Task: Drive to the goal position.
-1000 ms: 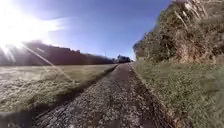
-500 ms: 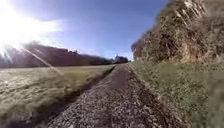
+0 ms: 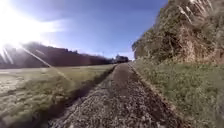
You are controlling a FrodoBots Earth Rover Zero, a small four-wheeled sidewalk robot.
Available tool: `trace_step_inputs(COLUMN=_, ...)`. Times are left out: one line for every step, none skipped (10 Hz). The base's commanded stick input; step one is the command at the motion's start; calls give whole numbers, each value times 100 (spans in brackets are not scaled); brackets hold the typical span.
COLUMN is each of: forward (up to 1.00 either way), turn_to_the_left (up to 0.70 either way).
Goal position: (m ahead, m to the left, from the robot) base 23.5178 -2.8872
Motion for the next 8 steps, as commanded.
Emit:
trace_step_inputs(forward=85, turn_to_the_left=-25)
trace_step_inputs(forward=85, turn_to_the_left=-30)
trace_step_inputs(forward=85, turn_to_the_left=-31)
trace_step_inputs(forward=85, turn_to_the_left=-31)
trace_step_inputs(forward=85, turn_to_the_left=-26)
trace_step_inputs(forward=85, turn_to_the_left=-22)
trace_step_inputs(forward=85, turn_to_the_left=0)
trace_step_inputs(forward=85, turn_to_the_left=0)
